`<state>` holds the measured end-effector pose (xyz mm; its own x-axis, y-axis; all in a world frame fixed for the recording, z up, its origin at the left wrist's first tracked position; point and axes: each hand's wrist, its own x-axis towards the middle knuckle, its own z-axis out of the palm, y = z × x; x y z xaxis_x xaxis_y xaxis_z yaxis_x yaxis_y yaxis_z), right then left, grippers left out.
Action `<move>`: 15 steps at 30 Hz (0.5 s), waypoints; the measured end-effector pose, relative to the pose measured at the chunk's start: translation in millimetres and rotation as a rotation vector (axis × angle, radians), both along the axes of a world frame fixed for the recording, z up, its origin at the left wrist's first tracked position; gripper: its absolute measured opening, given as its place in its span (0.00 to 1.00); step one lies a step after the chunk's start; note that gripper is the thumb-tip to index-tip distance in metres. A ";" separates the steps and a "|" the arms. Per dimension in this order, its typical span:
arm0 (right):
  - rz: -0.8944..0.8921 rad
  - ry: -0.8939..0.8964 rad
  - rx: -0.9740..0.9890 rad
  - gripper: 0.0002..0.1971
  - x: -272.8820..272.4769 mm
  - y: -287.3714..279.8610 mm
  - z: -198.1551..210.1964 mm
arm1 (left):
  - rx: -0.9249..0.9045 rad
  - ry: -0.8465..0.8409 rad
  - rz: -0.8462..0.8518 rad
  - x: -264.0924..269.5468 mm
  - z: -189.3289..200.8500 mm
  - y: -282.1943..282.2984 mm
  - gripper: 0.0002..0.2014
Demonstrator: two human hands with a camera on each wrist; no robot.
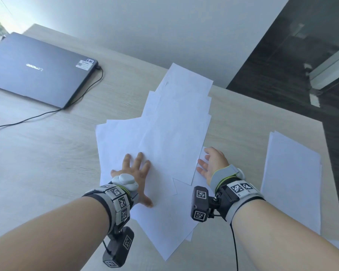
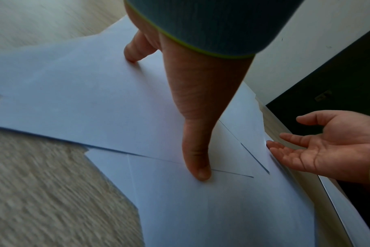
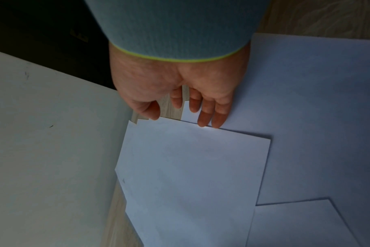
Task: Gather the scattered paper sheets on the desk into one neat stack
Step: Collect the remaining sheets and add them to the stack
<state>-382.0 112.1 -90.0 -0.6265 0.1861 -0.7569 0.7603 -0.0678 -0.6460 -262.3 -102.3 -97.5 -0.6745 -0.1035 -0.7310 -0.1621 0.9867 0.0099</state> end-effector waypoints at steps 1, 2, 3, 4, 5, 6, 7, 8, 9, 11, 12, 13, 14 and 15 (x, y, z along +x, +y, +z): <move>0.003 -0.004 0.011 0.11 -1.0 -0.5 -0.9 | -0.001 0.000 0.001 -0.3 0.1 -0.1 0.71; 0.003 -0.004 0.019 0.09 -2.2 -0.2 -1.4 | -0.003 -0.001 0.001 -0.6 0.5 0.3 0.71; 0.003 -0.001 0.022 0.06 -3.4 0.3 -2.0 | -0.003 -0.004 0.001 -0.9 0.8 0.8 0.71; 0.003 -0.001 0.030 0.03 -4.5 0.7 -2.4 | -0.003 -0.006 0.002 -0.9 1.1 0.9 0.71; 0.007 0.001 0.039 0.02 -5.5 0.4 -1.8 | -0.002 -0.005 0.003 -1.0 1.2 1.0 0.71; 0.011 0.003 0.039 0.01 -7.0 0.0 -2.6 | -0.001 -0.003 0.004 -1.0 0.9 0.8 0.70; 0.018 0.006 0.031 0.02 -8.1 -0.6 -4.0 | 0.001 -0.002 0.005 -0.9 0.6 0.8 0.70; 0.025 0.011 0.020 0.03 -8.5 -2.4 -3.5 | 0.002 0.000 0.006 -0.6 0.4 1.0 0.70; 0.033 0.016 0.011 0.05 -9.1 -4.5 -3.3 | 0.003 0.000 0.007 -0.6 0.2 1.0 0.70; 0.058 0.012 0.019 0.09 -9.3 -10.2 -3.5 | 0.004 -0.004 0.008 -0.7 -1.0 0.6 0.70; 0.078 0.008 0.046 0.11 -9.3 -12.5 -3.6 | 0.003 -0.004 0.008 -0.9 -1.2 0.7 0.70; 0.093 0.009 0.079 0.14 -11.7 -12.7 -9.6 | 0.003 -0.002 0.007 -1.1 -1.5 0.7 0.70; 0.119 0.007 0.109 0.18 -14.3 -13.4 -14.7 | 0.005 0.000 0.007 -1.2 -1.5 0.6 0.70; 0.153 -0.002 0.145 0.20 -15.0 -16.0 -13.2 | 0.007 0.000 0.009 -1.2 -1.4 0.3 0.69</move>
